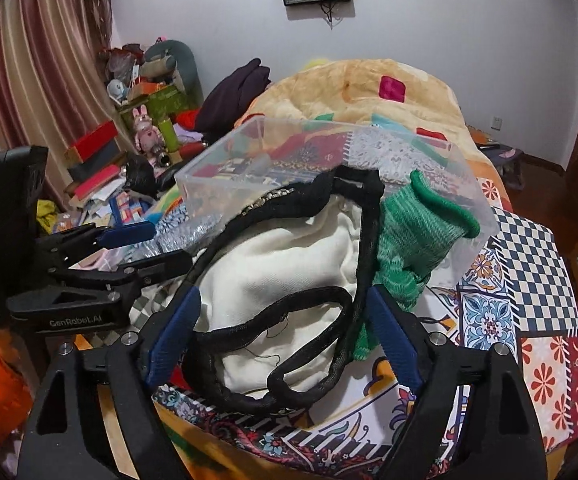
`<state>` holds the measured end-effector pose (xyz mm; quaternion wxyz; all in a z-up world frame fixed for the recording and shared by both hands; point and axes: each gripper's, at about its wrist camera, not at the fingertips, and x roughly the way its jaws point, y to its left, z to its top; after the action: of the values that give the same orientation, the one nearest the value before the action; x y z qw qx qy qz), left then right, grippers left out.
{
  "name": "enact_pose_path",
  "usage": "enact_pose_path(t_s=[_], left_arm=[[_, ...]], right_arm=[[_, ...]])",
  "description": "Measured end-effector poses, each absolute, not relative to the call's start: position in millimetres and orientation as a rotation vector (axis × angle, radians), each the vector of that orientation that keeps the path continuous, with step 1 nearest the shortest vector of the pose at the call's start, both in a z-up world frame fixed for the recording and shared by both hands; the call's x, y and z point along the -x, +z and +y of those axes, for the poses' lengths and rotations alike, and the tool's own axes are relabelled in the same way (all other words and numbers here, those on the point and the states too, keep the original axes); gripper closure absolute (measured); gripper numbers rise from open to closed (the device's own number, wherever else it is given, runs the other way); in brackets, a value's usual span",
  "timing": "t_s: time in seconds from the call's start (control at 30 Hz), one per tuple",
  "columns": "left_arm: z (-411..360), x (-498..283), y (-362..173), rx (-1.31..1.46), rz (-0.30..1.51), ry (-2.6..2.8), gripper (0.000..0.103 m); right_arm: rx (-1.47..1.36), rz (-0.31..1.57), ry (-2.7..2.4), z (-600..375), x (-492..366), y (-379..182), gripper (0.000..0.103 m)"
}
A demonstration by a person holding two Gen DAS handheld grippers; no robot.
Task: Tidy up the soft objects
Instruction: 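Grasp the grey sparkly pouch with the left tool while the right tool grasps the white tote bag, then lower the pouch into the box with the left tool while the right tool releases the tote inside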
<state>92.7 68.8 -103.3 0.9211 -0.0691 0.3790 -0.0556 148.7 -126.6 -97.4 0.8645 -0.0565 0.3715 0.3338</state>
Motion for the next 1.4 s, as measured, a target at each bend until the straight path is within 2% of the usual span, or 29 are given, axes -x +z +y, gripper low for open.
enact_pose_path(t_s=[0.1,0.17,0.23,0.33,0.43,0.5,0.97,1.2,1.4], left_arm=[[66.3,-93.3,-107.0,0.144,0.788,-0.134,0.05],[63.4,-91.9,-108.5,0.139,0.79,-0.138,0.055],[61.7,-89.0,-107.7,0.126,0.783,-0.139,0.062],[60.2,-83.9,-104.5,0.109,0.771,-0.139,0.069],[60.5,-77.2,-100.5,0.094,0.757,-0.127,0.076],[62.4,-73.8,-98.3,0.093,0.753,-0.116,0.077],[74.9,-59.1,-41.1,0.095,0.588,-0.081,0.078],[68.5,-76.4,-9.9,0.095,0.504,-0.106,0.078],[60.7,-102.9,-3.8,0.088,0.494,-0.122,0.078]], right_arm=[[0.12,0.811,0.701,-124.3,-151.2,-105.8,0.021],[0.117,0.808,0.693,-125.4,-150.9,-108.1,0.03],[0.12,0.795,0.7,-126.3,-148.8,-106.2,0.048],[0.109,0.785,0.718,-130.1,-146.0,-102.4,0.067],[0.102,0.767,0.73,-133.5,-142.5,-98.8,0.08],[0.098,0.754,0.739,-134.8,-139.8,-96.5,0.085],[0.067,0.581,0.717,-152.1,-135.3,-47.4,0.086],[0.053,0.532,0.673,-152.0,-154.6,-34.2,0.085],[0.043,0.539,0.66,-144.6,-179.7,-35.6,0.085]])
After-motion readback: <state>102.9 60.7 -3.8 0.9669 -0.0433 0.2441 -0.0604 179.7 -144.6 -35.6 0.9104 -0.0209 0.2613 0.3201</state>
